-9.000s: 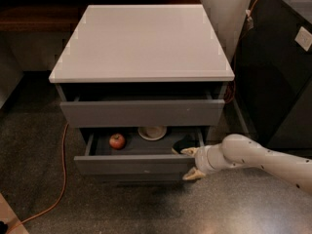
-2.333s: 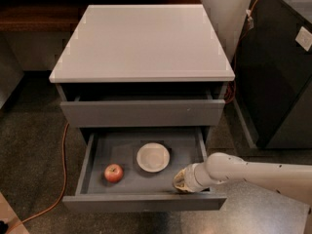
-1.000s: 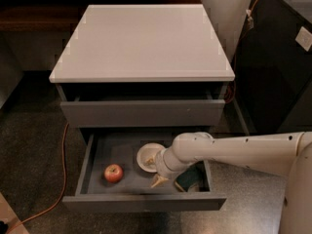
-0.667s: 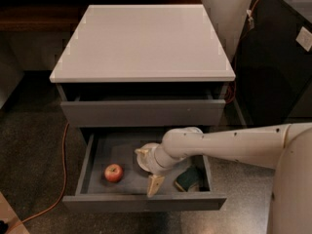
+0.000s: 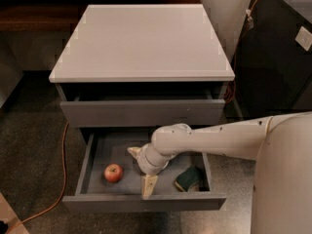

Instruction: Pick apple from middle drawer and place on counter

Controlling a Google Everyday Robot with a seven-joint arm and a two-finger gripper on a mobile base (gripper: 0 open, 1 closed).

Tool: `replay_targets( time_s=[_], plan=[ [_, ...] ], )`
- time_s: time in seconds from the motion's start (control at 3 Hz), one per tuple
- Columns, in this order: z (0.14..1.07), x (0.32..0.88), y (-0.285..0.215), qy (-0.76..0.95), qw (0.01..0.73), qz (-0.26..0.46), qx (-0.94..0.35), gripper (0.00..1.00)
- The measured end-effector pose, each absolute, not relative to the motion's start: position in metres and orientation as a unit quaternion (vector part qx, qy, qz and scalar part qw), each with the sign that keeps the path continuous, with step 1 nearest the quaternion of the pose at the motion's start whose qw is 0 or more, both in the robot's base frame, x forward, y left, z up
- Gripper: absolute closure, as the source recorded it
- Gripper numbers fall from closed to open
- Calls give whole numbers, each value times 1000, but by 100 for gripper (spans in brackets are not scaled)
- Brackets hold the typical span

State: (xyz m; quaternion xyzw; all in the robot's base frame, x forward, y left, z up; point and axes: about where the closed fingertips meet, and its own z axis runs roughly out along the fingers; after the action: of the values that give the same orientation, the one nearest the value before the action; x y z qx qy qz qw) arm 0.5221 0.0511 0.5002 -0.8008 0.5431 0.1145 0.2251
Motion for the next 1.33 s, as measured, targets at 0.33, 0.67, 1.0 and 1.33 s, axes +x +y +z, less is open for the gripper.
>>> replay_targets(
  time_s=[0.33, 0.67, 1.0, 1.33],
  plan=[
    [496, 539, 40, 562, 226, 125, -786, 0],
    [494, 572, 31, 585, 228, 140, -765, 0],
    [486, 600, 36, 601, 218, 158, -753, 0],
    [472, 614, 52, 608, 204, 171, -748, 0]
  ],
)
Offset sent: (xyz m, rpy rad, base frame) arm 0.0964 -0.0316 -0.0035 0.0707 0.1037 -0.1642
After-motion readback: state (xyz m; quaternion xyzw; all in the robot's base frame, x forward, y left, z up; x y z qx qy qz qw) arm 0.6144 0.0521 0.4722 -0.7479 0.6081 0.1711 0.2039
